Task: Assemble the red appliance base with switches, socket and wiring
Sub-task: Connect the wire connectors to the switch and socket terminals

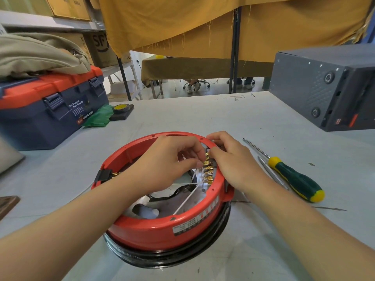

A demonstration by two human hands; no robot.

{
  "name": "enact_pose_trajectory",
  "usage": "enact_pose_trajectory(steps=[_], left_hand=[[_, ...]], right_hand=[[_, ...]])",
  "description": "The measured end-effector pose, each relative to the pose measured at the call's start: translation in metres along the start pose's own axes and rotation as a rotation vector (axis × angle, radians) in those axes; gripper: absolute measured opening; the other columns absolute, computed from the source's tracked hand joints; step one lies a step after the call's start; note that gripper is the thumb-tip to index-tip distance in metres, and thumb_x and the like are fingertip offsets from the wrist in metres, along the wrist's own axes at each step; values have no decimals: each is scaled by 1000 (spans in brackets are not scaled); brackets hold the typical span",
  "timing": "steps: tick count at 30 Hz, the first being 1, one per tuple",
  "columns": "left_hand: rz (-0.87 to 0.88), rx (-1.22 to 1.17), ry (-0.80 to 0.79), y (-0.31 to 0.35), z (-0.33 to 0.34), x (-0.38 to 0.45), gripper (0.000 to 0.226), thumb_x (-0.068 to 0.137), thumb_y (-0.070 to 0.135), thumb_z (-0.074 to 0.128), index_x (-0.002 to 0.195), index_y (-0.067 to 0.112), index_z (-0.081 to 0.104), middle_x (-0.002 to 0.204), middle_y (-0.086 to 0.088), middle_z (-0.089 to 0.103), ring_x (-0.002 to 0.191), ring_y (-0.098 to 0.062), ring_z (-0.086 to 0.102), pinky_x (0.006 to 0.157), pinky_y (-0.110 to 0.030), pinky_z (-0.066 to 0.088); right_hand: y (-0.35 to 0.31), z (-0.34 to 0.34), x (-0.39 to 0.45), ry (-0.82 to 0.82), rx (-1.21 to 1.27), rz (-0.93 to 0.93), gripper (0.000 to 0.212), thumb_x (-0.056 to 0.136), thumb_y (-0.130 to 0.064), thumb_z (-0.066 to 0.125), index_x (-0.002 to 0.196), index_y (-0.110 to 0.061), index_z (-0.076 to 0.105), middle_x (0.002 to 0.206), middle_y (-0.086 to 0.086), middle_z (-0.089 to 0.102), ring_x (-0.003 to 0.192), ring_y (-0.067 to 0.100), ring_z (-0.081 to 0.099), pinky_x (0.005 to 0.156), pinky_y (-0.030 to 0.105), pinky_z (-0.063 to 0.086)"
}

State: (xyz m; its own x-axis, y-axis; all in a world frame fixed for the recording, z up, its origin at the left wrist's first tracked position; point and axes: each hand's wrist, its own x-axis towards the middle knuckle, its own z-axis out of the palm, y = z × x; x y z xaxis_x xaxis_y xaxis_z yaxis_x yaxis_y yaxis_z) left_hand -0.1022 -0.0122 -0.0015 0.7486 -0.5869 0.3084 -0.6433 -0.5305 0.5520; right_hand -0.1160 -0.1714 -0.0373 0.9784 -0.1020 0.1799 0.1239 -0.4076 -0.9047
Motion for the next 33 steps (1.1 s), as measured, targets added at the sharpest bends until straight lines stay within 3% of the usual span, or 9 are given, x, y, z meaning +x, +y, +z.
enact_pose_trajectory(steps=[5,10,14,30,33], left_hand=[[-10,0,-4,0,0,0,11,81,8,68,82,19,68,76,11,67,74,0,60,71,-21,48],[-16,-1,-11,0,0,0,12,82,7,68,82,19,67,75,10,67,73,0,60,68,-14,46],[-5,-6,-32,1,0,1,12,82,5,67,83,18,67,76,8,68,74,-1,60,70,-18,48],[-8,-32,11,3,2,2,10,81,5,69,83,15,68,75,5,69,71,-1,62,66,-11,47],[2,-9,-3,2,1,0,9,82,7,68,84,16,68,75,7,68,73,-2,62,68,-17,48]], right_hand=[[-1,-1,-1,-4,2,3,22,93,-21,46,111,-32,54,107,-8,60,81,-4,55,53,8,38],[-2,0,-1,-3,8,7,21,93,-21,47,108,-33,54,104,-9,61,80,-2,56,58,14,41],[-2,0,-1,-7,6,6,21,93,-22,46,108,-33,54,103,-11,60,79,0,57,57,16,40],[-1,0,0,-9,7,6,23,93,-21,47,111,-32,54,107,-8,59,81,-1,56,58,15,41],[-1,0,-1,-9,4,0,22,93,-21,47,109,-34,53,106,-9,59,81,-2,56,56,13,39]])
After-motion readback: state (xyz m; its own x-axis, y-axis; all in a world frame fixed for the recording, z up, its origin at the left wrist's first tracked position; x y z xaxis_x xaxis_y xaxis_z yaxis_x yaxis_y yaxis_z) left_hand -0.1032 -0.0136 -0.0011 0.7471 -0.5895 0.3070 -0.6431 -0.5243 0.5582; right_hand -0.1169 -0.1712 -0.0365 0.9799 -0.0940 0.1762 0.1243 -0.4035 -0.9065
